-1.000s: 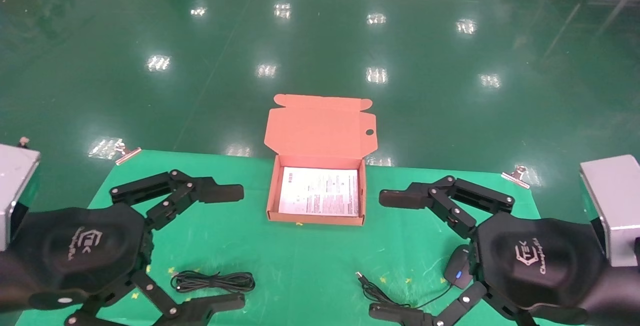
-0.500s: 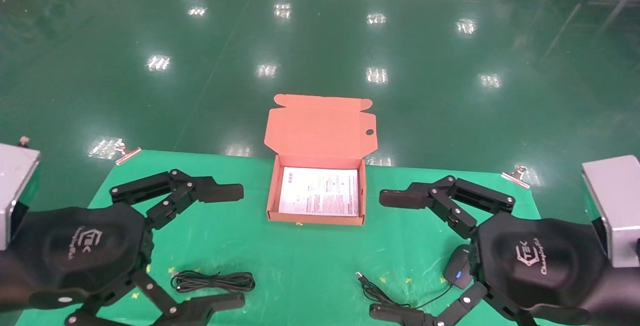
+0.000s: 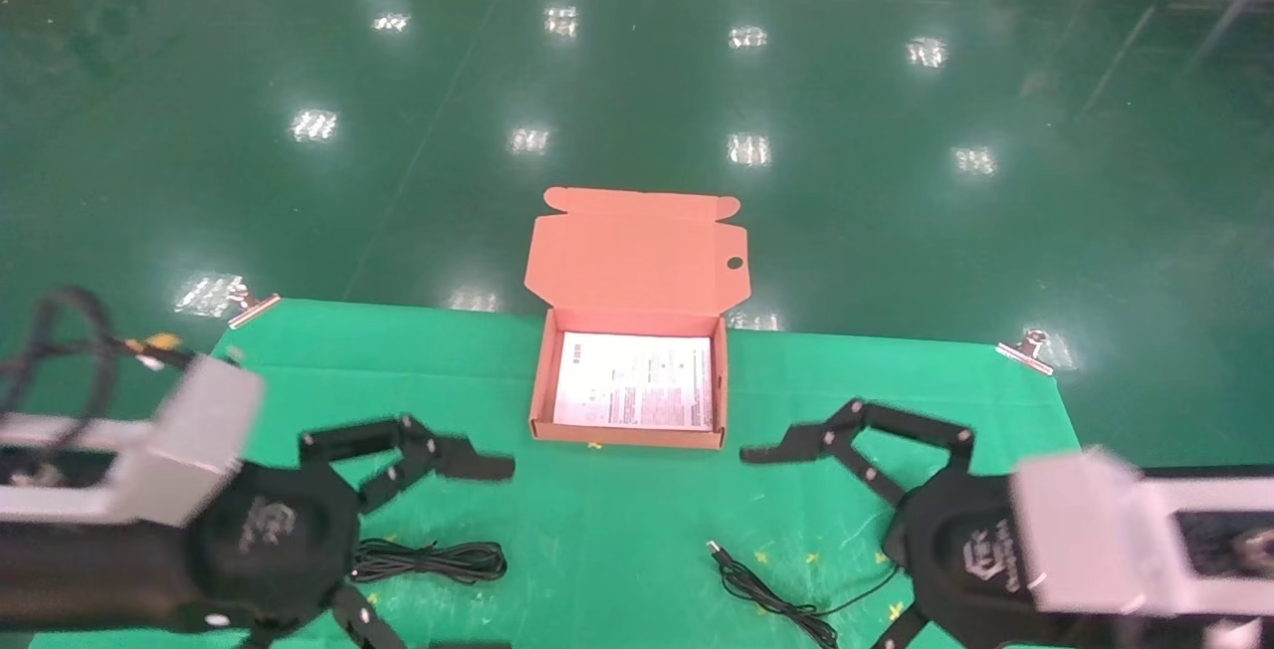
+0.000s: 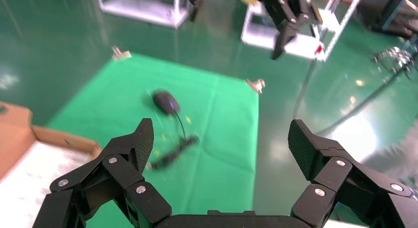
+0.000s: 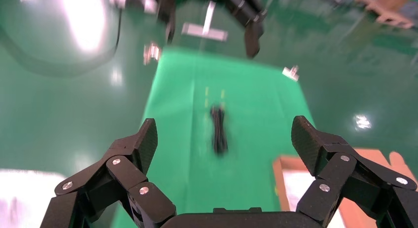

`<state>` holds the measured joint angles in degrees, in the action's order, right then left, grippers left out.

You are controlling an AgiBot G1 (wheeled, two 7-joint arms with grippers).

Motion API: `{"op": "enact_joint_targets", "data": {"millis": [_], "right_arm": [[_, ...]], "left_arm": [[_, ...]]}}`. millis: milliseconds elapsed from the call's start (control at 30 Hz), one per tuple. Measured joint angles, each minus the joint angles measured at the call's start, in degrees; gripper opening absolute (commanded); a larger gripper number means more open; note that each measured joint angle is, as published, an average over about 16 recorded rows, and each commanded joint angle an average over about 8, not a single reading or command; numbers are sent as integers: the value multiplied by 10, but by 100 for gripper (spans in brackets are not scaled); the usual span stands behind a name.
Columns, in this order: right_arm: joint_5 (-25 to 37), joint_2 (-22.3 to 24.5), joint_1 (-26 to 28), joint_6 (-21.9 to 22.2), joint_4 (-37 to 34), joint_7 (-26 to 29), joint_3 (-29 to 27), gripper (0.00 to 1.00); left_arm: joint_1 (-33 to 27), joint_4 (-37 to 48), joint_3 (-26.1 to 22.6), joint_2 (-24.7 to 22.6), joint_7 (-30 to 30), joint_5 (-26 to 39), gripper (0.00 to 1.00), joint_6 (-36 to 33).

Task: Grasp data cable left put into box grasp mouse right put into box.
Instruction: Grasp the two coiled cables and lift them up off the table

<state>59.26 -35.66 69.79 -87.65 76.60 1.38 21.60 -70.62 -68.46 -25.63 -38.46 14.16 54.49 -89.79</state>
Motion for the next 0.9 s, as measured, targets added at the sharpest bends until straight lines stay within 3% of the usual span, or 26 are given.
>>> {"op": "enact_joint_targets", "data": {"millis": [267, 500, 700, 900], "right_arm": [[164, -27, 59, -3, 10, -79, 80, 100], [311, -59, 80, 27, 11, -124, 148, 100], [413, -85, 67, 71, 10, -122, 186, 100], [488, -110, 41, 115, 5, -85, 207, 100]], "left_arm": [[-75, 43, -101, -40, -6, 122, 100, -6], [-134, 99, -194, -94, -32, 255, 100, 14], [-155, 148, -251, -144, -56, 364, 100, 60], [-155, 186, -285, -182, -73, 453, 100, 124]]}}
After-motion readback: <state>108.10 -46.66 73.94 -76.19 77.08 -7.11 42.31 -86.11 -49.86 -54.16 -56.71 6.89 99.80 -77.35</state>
